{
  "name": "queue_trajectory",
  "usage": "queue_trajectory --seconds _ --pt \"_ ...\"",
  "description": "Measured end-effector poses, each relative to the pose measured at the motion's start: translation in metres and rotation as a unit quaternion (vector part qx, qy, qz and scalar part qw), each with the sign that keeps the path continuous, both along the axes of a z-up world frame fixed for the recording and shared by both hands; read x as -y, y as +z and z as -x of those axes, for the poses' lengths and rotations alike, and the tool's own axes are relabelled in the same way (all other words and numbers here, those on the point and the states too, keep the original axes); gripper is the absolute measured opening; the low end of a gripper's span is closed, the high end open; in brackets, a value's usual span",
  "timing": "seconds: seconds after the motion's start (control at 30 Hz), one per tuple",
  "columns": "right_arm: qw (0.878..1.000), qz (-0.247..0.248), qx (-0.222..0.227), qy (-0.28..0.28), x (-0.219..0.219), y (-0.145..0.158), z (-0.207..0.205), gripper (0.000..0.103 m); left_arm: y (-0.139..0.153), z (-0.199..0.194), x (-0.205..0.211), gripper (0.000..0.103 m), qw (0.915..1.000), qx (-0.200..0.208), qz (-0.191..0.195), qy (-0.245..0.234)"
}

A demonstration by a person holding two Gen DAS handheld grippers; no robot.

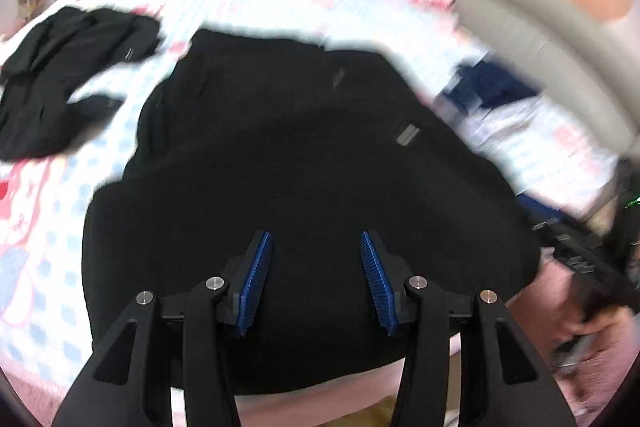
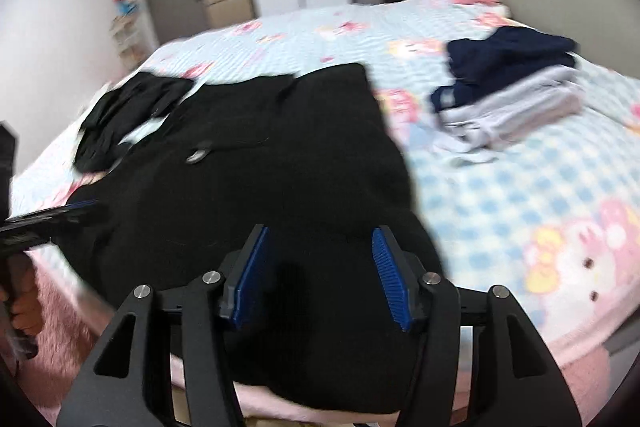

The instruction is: Fold clothes

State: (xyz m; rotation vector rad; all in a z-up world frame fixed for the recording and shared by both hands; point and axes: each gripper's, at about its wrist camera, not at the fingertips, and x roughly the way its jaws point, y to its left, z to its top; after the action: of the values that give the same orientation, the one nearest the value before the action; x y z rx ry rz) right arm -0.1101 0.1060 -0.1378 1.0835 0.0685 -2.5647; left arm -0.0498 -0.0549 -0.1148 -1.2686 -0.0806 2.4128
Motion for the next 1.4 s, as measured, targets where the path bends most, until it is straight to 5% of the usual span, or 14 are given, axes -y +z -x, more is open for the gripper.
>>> queue_trajectory --seconds 0.07,0.27,0.5,0.7,1.17,1.4 --pt "0.999 -0.039 0.021 0.009 0.011 -0.013 0.001 0.053 0.0 -0.006 0.01 0.045 0.9997 0.012 -0.02 0.012" --pt "0.998 0.037 0.021 -0.054 -0.048 0.005 -0.022 0.054 0.023 -0.051 0.046 0.047 0.9966 0.025 -0.075 0.024" --pt "0.992 0.022 0.123 -0.026 -0.053 -0.014 -0.033 0.054 -0.025 -0.076 0.073 0.047 0.9846 0.123 -0.119 0.032" --pt "0.987 -0.011 0.16 0.022 -0.023 -0.039 -0.026 0.054 -0.012 -0.063 0.075 0.046 0.9879 0.075 -0.118 0.067" --pt "0.998 0.054 0.017 0.017 -0.018 0.015 0.009 0.052 0.043 -0.028 0.08 0.047 0.9867 -0.032 -0.144 0.067" --pt "0.995 0.088 0.033 -0.019 -0.032 0.033 -0.006 0.052 0.031 -0.033 0.116 0.047 0.9807 -0.016 -0.158 0.114"
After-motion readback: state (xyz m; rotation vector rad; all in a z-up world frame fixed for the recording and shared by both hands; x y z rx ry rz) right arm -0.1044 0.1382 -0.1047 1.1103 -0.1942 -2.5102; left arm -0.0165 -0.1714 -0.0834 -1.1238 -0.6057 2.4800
